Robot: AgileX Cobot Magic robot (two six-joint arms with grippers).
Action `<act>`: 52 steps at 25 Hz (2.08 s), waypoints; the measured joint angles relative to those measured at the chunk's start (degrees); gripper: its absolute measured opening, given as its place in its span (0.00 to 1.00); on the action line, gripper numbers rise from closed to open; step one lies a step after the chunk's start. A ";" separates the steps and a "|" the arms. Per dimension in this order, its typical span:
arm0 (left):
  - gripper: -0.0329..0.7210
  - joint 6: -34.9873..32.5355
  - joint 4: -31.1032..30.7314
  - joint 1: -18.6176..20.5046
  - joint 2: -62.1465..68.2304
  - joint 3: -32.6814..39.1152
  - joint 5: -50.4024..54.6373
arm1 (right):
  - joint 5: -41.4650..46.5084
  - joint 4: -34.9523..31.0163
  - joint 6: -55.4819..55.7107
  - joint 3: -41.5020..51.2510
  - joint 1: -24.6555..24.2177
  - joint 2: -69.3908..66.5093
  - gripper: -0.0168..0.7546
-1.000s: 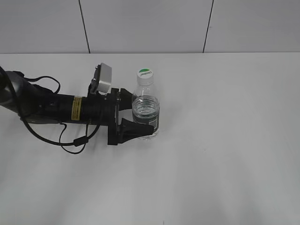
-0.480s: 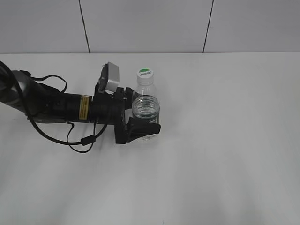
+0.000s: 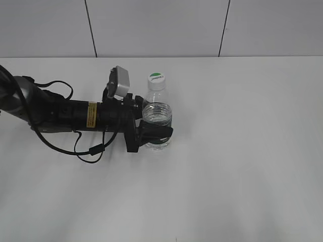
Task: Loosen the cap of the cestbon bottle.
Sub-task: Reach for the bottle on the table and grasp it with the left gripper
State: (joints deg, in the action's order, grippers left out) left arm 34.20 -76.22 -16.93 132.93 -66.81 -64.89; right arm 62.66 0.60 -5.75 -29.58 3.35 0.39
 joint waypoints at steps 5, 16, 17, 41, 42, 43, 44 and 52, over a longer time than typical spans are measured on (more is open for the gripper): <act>0.58 0.00 0.07 -0.04 0.00 0.00 0.26 | 0.00 0.00 0.00 0.00 0.00 0.00 0.63; 0.58 -0.16 -0.72 -0.04 0.00 -0.11 0.28 | 0.00 0.00 0.00 0.00 0.00 0.00 0.63; 0.58 -0.18 -0.77 -0.04 0.00 -0.11 0.28 | 0.00 0.00 0.00 0.00 0.00 0.00 0.63; 0.58 -0.23 -2.49 -0.04 0.00 -0.16 -1.03 | -6.54 0.05 0.00 -1.95 0.00 -10.34 0.63; 0.58 -0.23 -2.54 -0.04 0.00 -0.16 -1.03 | -7.15 0.05 0.00 -2.40 0.00 -12.92 0.63; 0.58 -0.23 -2.54 -0.04 0.00 -0.16 -1.03 | -7.76 0.05 0.00 -2.80 0.00 -15.18 0.63; 0.58 -0.23 -2.56 -0.04 0.00 -0.16 -1.03 | -8.20 0.05 0.00 -3.40 0.00 -17.98 0.63; 0.58 -0.23 -2.67 -0.04 0.00 -0.16 -1.09 | -9.31 -2.88 -8.49 -11.72 0.00 -38.82 0.63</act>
State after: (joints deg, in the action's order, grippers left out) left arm 33.97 -78.89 -16.97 132.93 -66.97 -65.97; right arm 53.35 -2.29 -14.24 -41.30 3.35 -38.43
